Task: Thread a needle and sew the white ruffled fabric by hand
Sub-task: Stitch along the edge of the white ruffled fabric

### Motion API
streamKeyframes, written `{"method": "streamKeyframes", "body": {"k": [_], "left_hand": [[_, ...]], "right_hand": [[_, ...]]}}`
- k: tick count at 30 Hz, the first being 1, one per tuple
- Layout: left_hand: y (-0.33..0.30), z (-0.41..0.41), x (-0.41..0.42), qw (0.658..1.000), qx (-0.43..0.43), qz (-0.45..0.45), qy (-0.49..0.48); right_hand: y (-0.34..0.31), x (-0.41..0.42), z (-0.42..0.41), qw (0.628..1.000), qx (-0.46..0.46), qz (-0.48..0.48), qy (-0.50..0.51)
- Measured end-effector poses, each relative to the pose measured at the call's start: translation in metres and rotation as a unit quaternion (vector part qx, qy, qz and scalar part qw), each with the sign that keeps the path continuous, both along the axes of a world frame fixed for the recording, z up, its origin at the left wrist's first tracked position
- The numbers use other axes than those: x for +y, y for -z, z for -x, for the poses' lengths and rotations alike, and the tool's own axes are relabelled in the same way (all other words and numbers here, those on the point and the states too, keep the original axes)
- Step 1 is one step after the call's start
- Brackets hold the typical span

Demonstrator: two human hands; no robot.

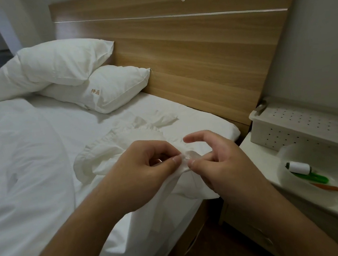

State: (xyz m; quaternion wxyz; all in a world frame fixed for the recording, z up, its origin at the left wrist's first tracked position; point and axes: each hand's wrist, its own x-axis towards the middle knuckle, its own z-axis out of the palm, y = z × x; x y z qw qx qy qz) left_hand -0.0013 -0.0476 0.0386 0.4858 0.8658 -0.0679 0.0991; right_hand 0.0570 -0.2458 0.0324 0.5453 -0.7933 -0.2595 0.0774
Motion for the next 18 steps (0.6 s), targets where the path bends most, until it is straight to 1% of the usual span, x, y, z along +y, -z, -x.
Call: {"method": "streamKeyframes", "body": {"k": [4,12,18], "left_hand": [[0.0028,-0.0015,0.0017,1.0,-0.006,-0.008,0.004],[0.0024,-0.0016,0.0007,0.997,-0.012,-0.069,-0.011],[0.0015,-0.0019,-0.0013,0.994,-0.014,-0.099,-0.033]], "right_hand": [[0.0019,0.0006,-0.0029,1.0,0.005,0.01,-0.015],[0.0046,0.0008,-0.0039,1.0,-0.004,0.016,0.001],[0.0048,0.0017,-0.0027,0.999,-0.026,0.042,0.019]]}}
